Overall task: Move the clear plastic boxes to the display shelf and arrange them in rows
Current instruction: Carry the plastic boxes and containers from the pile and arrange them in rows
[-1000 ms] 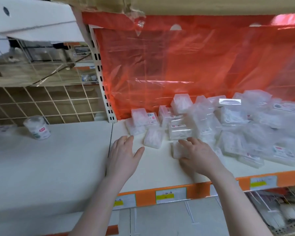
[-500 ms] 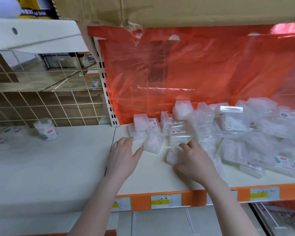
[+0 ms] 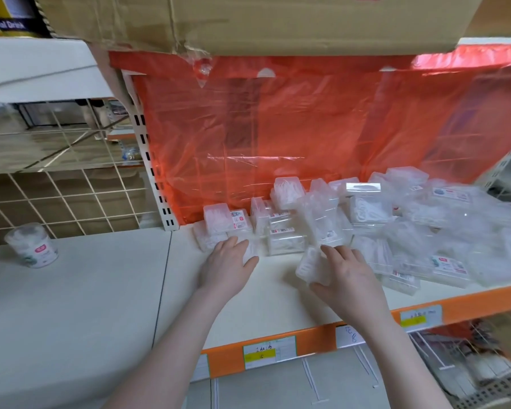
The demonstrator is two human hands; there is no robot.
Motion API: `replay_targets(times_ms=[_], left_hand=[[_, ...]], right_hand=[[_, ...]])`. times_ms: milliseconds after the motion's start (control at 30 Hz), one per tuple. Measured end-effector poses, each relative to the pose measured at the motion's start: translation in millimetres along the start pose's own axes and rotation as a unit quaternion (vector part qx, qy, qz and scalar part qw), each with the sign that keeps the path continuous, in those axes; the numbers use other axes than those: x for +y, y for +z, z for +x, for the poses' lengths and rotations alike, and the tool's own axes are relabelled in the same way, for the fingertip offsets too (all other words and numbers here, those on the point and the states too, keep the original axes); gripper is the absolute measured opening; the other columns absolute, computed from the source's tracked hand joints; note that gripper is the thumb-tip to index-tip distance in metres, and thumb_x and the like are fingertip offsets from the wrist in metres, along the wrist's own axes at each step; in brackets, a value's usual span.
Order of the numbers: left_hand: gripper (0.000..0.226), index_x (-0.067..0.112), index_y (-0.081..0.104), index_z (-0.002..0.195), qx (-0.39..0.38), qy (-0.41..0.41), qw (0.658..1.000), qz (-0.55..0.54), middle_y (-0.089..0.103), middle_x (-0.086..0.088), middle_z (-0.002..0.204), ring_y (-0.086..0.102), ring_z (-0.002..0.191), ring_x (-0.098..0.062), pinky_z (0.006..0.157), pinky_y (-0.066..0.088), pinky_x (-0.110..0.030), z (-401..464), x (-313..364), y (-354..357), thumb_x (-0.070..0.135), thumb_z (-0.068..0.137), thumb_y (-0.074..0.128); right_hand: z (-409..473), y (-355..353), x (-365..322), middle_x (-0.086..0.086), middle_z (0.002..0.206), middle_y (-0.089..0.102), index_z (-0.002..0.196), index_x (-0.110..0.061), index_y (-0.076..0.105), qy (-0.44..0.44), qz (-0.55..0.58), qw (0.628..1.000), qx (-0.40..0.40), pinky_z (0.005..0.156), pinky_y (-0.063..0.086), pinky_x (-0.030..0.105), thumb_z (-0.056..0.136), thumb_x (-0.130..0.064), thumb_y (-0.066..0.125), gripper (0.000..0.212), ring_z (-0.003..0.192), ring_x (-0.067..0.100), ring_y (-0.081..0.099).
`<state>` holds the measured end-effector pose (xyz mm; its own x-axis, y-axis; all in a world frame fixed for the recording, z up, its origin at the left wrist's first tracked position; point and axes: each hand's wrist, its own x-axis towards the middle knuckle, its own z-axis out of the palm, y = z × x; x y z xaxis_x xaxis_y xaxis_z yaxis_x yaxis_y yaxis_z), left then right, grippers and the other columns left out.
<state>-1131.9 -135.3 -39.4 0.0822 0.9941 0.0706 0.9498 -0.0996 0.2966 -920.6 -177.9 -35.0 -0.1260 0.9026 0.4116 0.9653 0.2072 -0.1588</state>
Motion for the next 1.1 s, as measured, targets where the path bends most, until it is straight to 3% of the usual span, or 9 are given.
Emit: replay_targets(times_ms=[133, 333, 467, 600, 767, 967, 1100], left_hand=[[0.048, 0.02, 0.036, 0.143, 0.009, 0.011, 1.0, -0.008, 0.028, 0.002, 0.153, 0.023, 0.14, -0.016, 0.11, 0.022, -0.029, 1.4, 1.4, 8.1, 0.037, 0.098, 0.041], [0.039, 0.019, 0.046, 0.133, 0.027, 0.057, 0.997, -0.033, 0.04, 0.006, 0.144, 0.033, 0.133, -0.012, 0.104, 0.022, -0.02, -18.5, -5.8, 6.7, 0.028, 0.095, 0.048], [0.043, 0.02, 0.049, 0.13, 0.026, 0.031, 0.997, -0.061, 0.046, 0.006, 0.137, 0.04, 0.126, -0.013, 0.099, 0.03, -0.022, -23.5, -11.6, 3.9, 0.036, 0.09, 0.055], [0.065, 0.012, 0.038, 0.139, -0.003, -0.011, 1.0, -0.025, 0.042, -0.003, 0.139, 0.036, 0.129, -0.02, 0.102, 0.033, -0.029, -15.1, -5.4, 1.1, 0.05, 0.088, 0.054], [0.066, 0.01, 0.045, 0.122, -0.032, -0.065, 0.996, 0.043, 0.049, -0.008, 0.125, 0.044, 0.117, -0.025, 0.09, 0.039, -0.032, -4.5, 10.3, 1.8, 0.06, 0.081, 0.056], [0.054, 0.008, 0.043, 0.122, -0.044, -0.135, 0.99, 0.021, 0.047, -0.01, 0.127, 0.044, 0.119, -0.027, 0.089, 0.042, -0.034, -6.5, 19.8, 2.1, 0.039, 0.082, 0.062], [0.04, 0.01, 0.048, 0.115, -0.058, -0.14, 0.988, 0.004, 0.05, -0.008, 0.123, 0.048, 0.115, -0.025, 0.08, 0.043, -0.033, -16.4, 23.4, -5.6, 0.023, 0.079, 0.06]], right_hand=[[-4.4, -2.8, 6.7, 0.011, 0.076, 0.063, 0.096, -0.002, 0.066, 0.022, -0.011, 1.0, 0.009, 0.053, 0.052, 0.038, 0.034, -0.023, 0.091, 0.07, 0.065, 0.035, 0.06], [-5.2, -0.4, 8.0, 0.015, 0.078, 0.064, 0.098, 0.001, 0.066, 0.047, -0.003, 0.999, -0.003, 0.057, 0.052, 0.04, 0.039, -0.02, 0.091, 0.067, 0.068, 0.038, 0.06], [-3.9, 2.1, 4.1, 0.015, 0.084, 0.064, 0.104, -0.001, 0.065, 0.054, 0.004, 0.998, -0.008, 0.063, 0.05, 0.04, 0.048, -0.022, 0.088, 0.064, 0.077, 0.038, 0.059], [-3.8, 1.4, -1.3, 0.012, 0.076, 0.063, 0.095, -0.002, 0.067, 0.046, 0.0, 0.999, 0.001, 0.053, 0.05, 0.036, 0.036, -0.023, 0.091, 0.067, 0.066, 0.035, 0.06], [-8.4, 0.5, 5.5, 0.014, 0.078, 0.064, 0.099, 0.0, 0.066, 0.039, -0.001, 0.999, -0.012, 0.056, 0.052, 0.038, 0.038, -0.021, 0.091, 0.069, 0.067, 0.037, 0.061], [-13.4, -11.1, 19.9, 0.015, 0.083, 0.064, 0.105, 0.001, 0.065, 0.042, 0.004, 0.999, -0.011, 0.064, 0.051, 0.04, 0.047, -0.019, 0.087, 0.065, 0.077, 0.039, 0.06], [-17.0, -24.0, 24.5, 0.015, 0.104, 0.062, 0.123, -0.003, 0.056, 0.046, 0.012, 0.999, -0.023, 0.081, 0.045, 0.04, 0.067, -0.025, 0.077, 0.064, 0.1, 0.037, 0.055]])
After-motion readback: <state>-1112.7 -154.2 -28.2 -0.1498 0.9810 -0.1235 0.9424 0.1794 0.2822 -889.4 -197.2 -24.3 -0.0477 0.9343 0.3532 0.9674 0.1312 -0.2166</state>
